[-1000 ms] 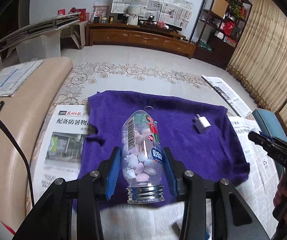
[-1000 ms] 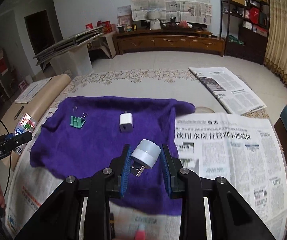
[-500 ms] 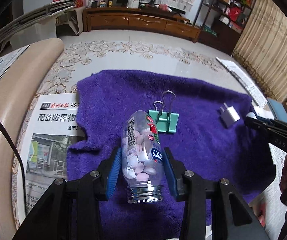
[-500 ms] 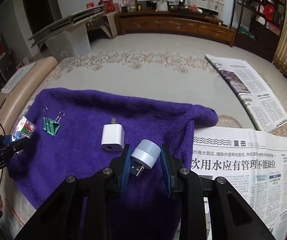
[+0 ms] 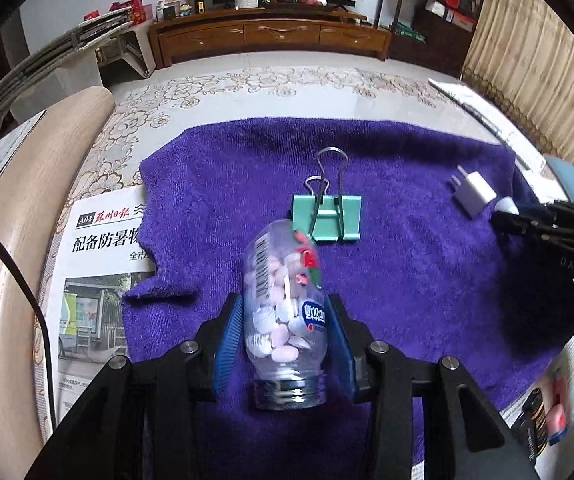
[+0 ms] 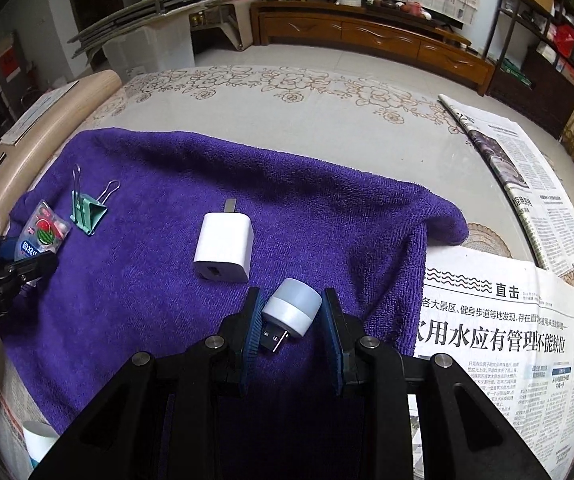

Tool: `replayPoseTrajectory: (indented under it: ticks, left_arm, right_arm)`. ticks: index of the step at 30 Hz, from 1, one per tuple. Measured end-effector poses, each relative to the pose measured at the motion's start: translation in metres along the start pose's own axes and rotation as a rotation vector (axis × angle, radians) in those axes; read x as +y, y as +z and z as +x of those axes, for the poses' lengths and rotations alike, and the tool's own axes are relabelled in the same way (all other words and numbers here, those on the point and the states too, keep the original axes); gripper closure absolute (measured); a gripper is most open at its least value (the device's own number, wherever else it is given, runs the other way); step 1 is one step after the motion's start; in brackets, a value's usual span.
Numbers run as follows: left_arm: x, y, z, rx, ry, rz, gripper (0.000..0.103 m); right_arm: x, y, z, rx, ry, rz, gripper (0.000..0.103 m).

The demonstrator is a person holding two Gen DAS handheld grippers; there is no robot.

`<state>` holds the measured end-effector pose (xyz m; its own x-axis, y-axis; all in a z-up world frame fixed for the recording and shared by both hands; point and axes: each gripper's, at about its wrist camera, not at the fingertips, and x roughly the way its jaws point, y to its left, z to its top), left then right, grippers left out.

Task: Organize rigid objects
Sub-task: 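Place the pill bottle and USB light on the towel, opening both tools, then grasp the white-blue deodorant stick with the left tool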

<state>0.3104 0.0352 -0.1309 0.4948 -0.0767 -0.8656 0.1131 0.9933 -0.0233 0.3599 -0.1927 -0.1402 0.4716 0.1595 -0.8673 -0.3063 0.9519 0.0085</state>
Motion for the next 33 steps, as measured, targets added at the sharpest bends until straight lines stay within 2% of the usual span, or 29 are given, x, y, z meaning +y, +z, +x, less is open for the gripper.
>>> replayPoseTrajectory:
  ticks: [4,7,9,11,13,17,19,23,28,33]
  left_arm:
    - [0.002,-0.003,-0.003,0.016,0.003,0.001,0.062]
    - [0.005,-0.007,-0.006,0.025,0.001,-0.012,0.057]
    - [0.007,-0.01,-0.013,0.019,-0.01,-0.017,0.046]
    - [0.006,-0.013,-0.021,0.006,-0.026,-0.018,0.037]
    - [0.004,-0.017,-0.032,-0.009,-0.021,-0.021,0.025]
    - [-0.002,-0.027,-0.06,-0.051,-0.034,-0.056,0.0]
    - [-0.008,-0.037,-0.074,-0.068,-0.057,-0.079,0.0]
    - [-0.027,-0.058,-0.088,-0.063,-0.09,-0.1,0.0]
    - [-0.05,-0.09,-0.086,-0.028,-0.137,-0.153,0.0]
    - [-0.074,-0.111,-0.073,0.008,-0.118,-0.159,0.0]
  right_arm:
    - [-0.002,-0.004,-0.002,-0.006,0.026,-0.023,0.071]
    - [-0.003,-0.005,-0.004,0.003,0.054,-0.023,0.066]
    - [-0.002,-0.007,-0.007,0.009,0.068,-0.021,0.061]
    - [0.0,-0.009,-0.013,0.004,0.06,-0.02,0.049]
    - [0.002,-0.013,-0.027,-0.026,0.068,-0.01,0.042]
    - [0.003,-0.025,-0.06,-0.082,0.074,0.038,0.015]
    - [0.003,-0.036,-0.076,-0.088,0.062,0.07,0.0]
    - [0.002,-0.068,-0.106,-0.091,0.049,0.121,0.0]
    - [0.0,-0.115,-0.134,-0.086,0.036,0.144,0.0]
    - [-0.006,-0.151,-0.147,-0.095,0.023,0.159,0.0]
